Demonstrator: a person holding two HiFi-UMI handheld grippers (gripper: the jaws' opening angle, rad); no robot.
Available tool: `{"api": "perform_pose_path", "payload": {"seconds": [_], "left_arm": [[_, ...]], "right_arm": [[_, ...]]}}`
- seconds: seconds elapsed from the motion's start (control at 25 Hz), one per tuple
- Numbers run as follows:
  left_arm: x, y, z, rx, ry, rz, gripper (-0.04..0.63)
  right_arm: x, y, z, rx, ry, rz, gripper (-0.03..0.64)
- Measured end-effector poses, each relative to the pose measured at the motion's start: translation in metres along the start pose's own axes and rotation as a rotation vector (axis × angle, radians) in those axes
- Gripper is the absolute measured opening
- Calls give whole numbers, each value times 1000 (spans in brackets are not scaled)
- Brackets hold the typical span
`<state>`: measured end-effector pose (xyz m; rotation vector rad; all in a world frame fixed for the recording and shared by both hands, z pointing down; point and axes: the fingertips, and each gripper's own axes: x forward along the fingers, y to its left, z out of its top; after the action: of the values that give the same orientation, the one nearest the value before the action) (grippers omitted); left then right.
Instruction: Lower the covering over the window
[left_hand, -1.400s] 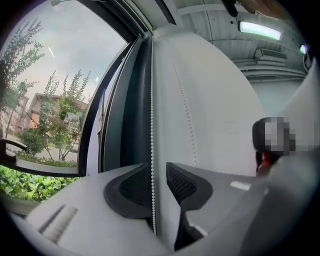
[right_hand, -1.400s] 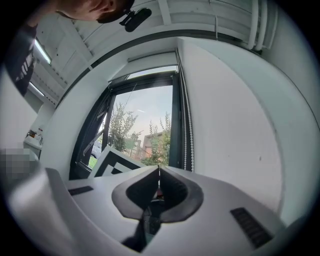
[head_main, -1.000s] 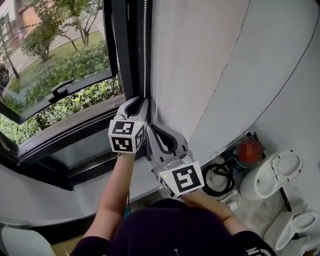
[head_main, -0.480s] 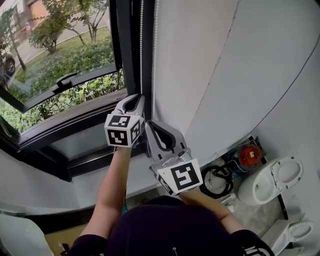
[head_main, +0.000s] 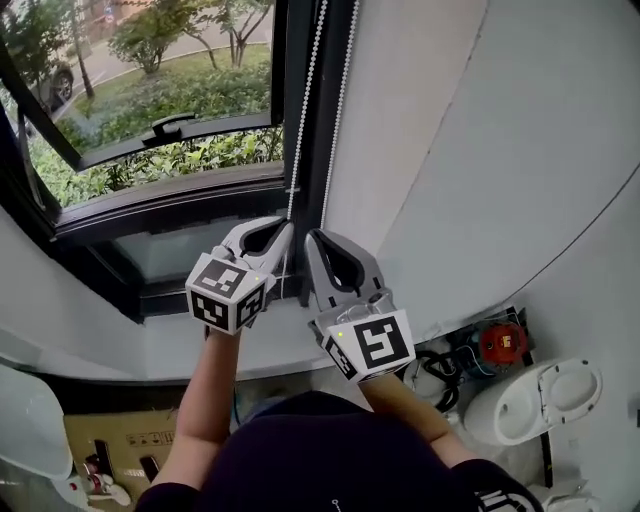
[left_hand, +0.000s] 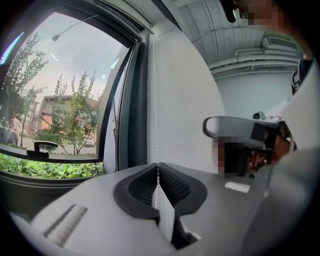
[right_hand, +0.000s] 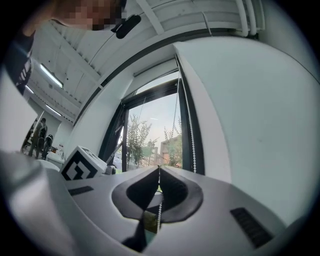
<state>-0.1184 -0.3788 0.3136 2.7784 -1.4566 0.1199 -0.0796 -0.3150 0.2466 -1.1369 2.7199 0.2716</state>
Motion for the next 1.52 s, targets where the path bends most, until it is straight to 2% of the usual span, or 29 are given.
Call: {"api": "perform_pose_path", "payload": {"seconds": [0.16, 0.32, 0.48, 0.8, 0.92, 1.12, 1.52], "left_arm": [[-30, -22, 1, -22, -42, 9, 23], [-54, -37, 0, -54, -62, -3, 21], [-58, -51, -15, -34, -5, 3, 21], [-56, -73, -65, -136, 76, -52, 21], [-61, -76, -77, -151, 87, -59, 21], [-83, -81, -84, -237, 46, -92, 21], [-119, -93, -80, -281, 12, -165, 21]], "right_arm": [[-16, 3, 2, 33, -5, 44, 12], [-25, 16, -4, 17, 17, 98, 12], [-32, 18, -7, 67, 12, 155, 12], [-48, 18, -25, 122, 87, 188, 14], [-47, 24, -32, 129, 108, 206, 14], [-41, 54, -42, 141, 153, 263, 14], [-38, 90, -44, 133, 196, 235, 14]]}}
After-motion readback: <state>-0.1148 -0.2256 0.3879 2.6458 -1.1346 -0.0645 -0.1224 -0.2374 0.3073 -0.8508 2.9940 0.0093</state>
